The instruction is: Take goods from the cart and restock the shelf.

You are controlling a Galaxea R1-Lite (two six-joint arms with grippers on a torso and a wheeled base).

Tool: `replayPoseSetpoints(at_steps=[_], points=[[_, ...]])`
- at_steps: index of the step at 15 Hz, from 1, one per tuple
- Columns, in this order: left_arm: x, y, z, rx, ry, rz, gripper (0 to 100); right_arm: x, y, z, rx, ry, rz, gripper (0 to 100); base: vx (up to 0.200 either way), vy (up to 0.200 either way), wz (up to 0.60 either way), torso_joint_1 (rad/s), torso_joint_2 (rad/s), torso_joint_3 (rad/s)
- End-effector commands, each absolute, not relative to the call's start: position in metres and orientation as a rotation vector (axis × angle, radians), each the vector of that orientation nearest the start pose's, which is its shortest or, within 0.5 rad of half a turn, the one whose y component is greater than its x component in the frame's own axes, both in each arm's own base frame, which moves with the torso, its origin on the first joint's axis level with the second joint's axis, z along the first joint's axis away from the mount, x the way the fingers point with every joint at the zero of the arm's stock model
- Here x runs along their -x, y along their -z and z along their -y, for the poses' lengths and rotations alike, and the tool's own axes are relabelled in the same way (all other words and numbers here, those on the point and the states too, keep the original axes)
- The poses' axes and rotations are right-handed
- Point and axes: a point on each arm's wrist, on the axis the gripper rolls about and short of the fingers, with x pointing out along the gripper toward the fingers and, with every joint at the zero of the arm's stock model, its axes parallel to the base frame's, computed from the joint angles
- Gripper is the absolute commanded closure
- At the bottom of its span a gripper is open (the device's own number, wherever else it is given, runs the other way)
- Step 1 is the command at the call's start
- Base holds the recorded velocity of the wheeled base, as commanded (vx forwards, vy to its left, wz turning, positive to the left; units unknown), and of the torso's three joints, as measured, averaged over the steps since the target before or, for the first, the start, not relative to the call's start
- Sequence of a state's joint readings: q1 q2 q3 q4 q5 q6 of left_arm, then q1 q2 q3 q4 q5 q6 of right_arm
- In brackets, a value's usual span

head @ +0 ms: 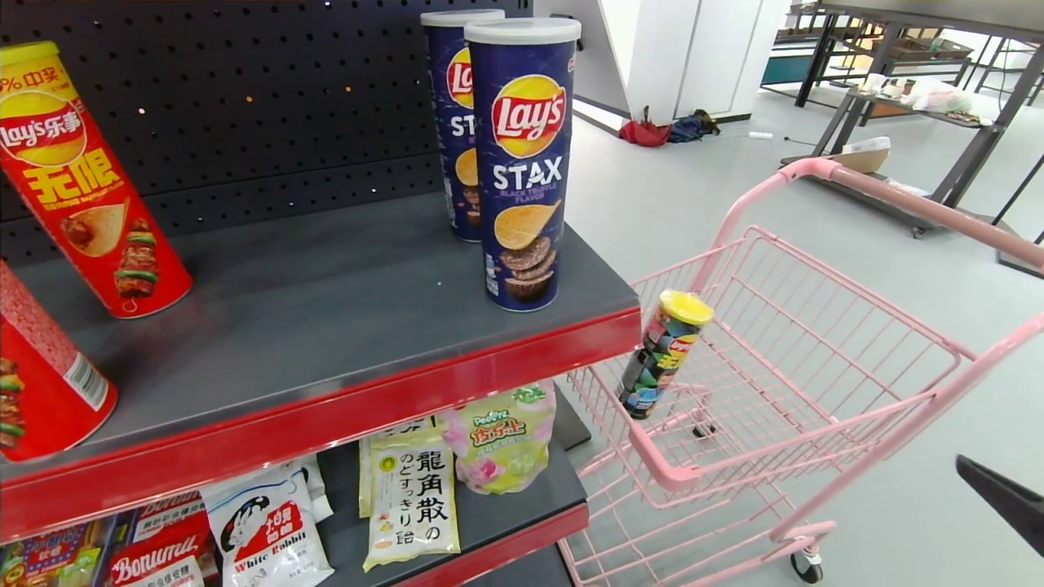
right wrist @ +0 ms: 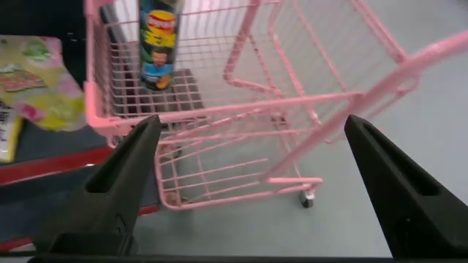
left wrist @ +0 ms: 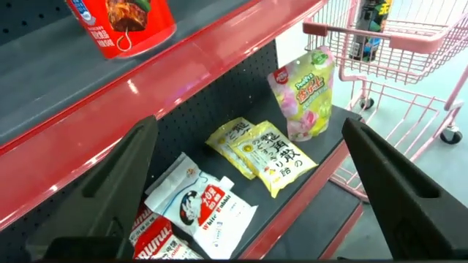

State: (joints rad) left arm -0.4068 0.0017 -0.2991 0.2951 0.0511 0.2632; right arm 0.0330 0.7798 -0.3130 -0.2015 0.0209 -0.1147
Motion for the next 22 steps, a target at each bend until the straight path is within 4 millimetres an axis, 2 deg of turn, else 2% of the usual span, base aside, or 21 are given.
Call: replayPoseSetpoints(at_steps=[1, 3, 4, 5, 8, 12, 16, 20, 22], points=[[0.048, -0.123, -0.022, -0.26, 0.342, 0.045, 0, -0.138, -0.173, -0.012, 0.065, -0.198, -0.383, 0, 0.0, 0.0, 0.0, 0.0, 0.0, 0.0], [0.048, -0.12, -0.019, -0.264, 0.29, 0.023, 0, -0.17, -0.169, -0.032, -0.003, -0.317, -0.397, 0, 0.0, 0.0, 0.0, 0.0, 0.0, 0.0], [0.047, -0.117, -0.016, -0.266, 0.255, 0.006, 0, -0.198, -0.158, -0.045, -0.04, -0.351, -0.366, 0, 0.0, 0.0, 0.0, 0.0, 0.0, 0.0], [0.046, -0.114, -0.016, -0.265, 0.254, -0.005, 0, -0.217, -0.146, -0.052, -0.037, -0.366, -0.339, 0, 0.0, 0.0, 0.0, 0.0, 0.0, 0.0], [0.043, -0.108, -0.015, -0.272, 0.248, -0.05, 0, -0.251, -0.114, -0.068, -0.034, -0.39, -0.334, 0, 0.0, 0.0, 0.0, 0.0, 0.0, 0.0], [0.042, -0.101, -0.015, -0.273, 0.272, -0.075, 0, -0.286, -0.088, -0.073, -0.045, -0.378, -0.325, 0, 0.0, 0.0, 0.0, 0.0, 0.0, 0.0], [0.042, -0.1, -0.015, -0.267, 0.267, -0.08, 0, -0.313, -0.081, -0.075, -0.068, -0.363, -0.3, 0, 0.0, 0.0, 0.0, 0.0, 0.0, 0.0], [0.041, -0.097, -0.014, -0.27, 0.266, -0.094, 0, -0.343, -0.071, -0.068, -0.08, -0.325, -0.286, 0, 0.0, 0.0, 0.0, 0.0, 0.0, 0.0], [0.04, -0.095, -0.014, -0.271, 0.266, -0.098, 0, -0.35, -0.071, -0.07, -0.085, -0.328, -0.271, 0, 0.0, 0.0, 0.0, 0.0, 0.0, 0.0]])
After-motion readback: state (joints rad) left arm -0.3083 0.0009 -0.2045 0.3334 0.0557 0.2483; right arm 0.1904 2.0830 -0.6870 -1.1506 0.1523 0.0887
